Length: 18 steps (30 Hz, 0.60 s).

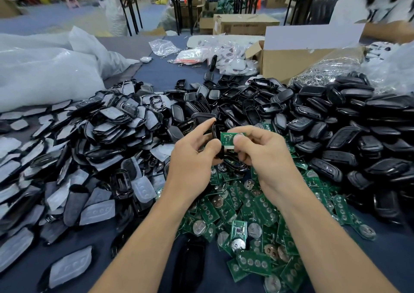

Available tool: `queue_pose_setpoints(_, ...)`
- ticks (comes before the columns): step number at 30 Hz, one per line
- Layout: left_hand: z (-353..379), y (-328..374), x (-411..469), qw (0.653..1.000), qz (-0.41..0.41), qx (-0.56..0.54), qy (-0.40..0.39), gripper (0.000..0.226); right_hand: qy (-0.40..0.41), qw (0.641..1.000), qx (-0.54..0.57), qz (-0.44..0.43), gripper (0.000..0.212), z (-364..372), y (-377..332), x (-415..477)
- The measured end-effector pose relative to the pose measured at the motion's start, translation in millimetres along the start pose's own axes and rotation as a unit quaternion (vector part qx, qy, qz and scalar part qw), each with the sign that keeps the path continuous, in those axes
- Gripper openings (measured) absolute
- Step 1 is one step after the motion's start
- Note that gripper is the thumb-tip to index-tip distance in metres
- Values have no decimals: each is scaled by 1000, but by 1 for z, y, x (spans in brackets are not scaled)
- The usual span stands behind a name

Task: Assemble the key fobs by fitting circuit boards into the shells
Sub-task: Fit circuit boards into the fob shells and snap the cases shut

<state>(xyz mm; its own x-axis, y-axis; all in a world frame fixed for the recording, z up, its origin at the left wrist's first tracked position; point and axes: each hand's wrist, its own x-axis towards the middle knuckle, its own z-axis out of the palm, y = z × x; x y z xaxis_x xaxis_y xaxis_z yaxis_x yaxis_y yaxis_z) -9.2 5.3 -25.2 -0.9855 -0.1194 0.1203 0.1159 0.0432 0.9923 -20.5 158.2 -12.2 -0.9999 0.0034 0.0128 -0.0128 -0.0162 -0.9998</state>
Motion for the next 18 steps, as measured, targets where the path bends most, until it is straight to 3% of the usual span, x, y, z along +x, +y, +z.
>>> queue_pose_setpoints(3,0,0,2,1000,-12,-24,0,46,23,1000,-1,0,29,0,1,1)
queue_pose_setpoints(8,-5,5,3,997,-43,-59,-21,44,28,999,18,-24,20,0,-3,-1)
queue_pose_setpoints(14,-3,6,3,996,-49,-62,-39,33,47,984,-138,-103,26,2,1,-2)
queue_pose_setpoints(18,-5,8,3,995,-52,-89,-10,28,92,986,-94,-102,17,1,0,-2)
